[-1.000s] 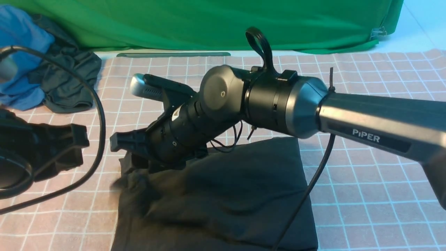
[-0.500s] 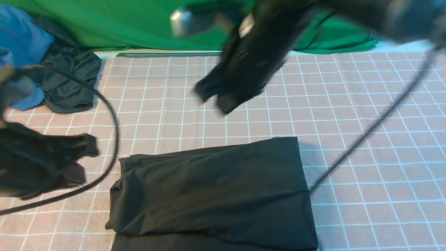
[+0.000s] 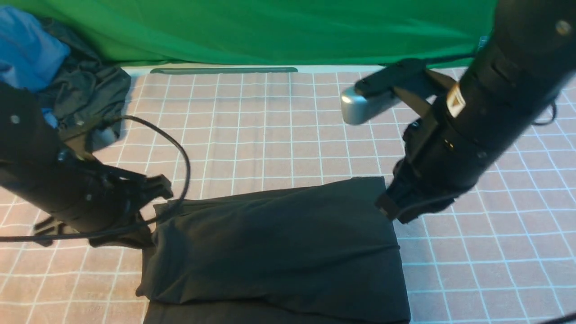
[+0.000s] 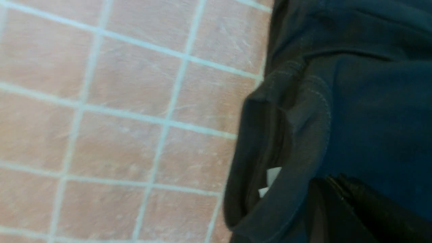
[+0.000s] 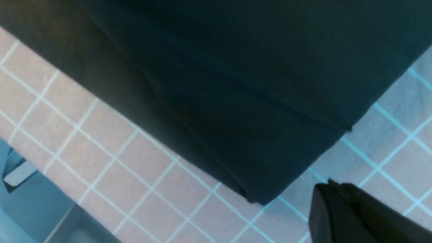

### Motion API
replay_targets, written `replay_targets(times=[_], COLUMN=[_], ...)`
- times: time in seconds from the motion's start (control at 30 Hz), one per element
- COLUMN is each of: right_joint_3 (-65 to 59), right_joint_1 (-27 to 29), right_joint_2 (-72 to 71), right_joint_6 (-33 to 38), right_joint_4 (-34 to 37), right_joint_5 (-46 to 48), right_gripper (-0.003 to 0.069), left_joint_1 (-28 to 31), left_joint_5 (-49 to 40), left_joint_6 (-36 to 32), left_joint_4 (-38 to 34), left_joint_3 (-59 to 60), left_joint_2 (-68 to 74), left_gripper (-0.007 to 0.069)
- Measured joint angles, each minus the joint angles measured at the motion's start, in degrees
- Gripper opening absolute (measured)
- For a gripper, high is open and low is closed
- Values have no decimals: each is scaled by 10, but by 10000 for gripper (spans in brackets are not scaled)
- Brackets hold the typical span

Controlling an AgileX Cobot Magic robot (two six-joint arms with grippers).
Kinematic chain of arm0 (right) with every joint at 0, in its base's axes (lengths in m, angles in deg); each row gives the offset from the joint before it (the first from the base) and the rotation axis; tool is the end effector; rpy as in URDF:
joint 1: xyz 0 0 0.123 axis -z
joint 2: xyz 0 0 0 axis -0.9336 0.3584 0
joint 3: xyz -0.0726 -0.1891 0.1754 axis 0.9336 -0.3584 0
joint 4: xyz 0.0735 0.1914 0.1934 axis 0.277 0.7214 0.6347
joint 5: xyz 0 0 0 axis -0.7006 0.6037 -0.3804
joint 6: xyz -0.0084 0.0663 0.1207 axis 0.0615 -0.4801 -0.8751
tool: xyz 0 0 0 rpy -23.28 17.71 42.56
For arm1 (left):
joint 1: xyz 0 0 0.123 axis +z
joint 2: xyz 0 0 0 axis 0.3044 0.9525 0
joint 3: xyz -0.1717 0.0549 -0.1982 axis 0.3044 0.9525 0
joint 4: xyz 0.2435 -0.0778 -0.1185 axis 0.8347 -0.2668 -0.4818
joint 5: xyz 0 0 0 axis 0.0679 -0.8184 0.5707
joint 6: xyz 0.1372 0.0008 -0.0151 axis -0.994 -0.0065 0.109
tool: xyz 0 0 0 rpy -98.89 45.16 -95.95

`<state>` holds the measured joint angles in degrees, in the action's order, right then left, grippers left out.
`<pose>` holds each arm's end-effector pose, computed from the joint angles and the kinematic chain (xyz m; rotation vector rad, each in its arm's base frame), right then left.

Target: Fold a long-sleeved shirt over a pink coffee tablecloth.

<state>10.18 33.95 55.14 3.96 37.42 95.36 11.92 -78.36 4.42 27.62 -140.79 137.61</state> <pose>0.2764 0.2153 0.2506 -0.8976 2.7369 0.3054 0.2926 -0.0537 0.1555 -0.3849 2.8845 -0.3389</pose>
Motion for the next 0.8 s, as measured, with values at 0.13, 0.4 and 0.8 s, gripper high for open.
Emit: replay_targets(times=[0.13,0.4,0.8], right_joint_3=[-13,-16,-16], right_joint_1=[0,0,0], right_joint_2=[-20,-22,-22], right_joint_6=[0,0,0], right_joint_4=[1,1,2], right_joint_5=[-17,-61,-88], right_gripper=[36,36,36], left_joint_1=[-3,-3,-3], left_joint_5=[19,39,11], left_joint_6=[-28,-38,-116], left_joint_4=[-7,3,-66], left_joint_3=[0,0,0], left_joint_2=[38,79,107], left_gripper=[50,368,81])
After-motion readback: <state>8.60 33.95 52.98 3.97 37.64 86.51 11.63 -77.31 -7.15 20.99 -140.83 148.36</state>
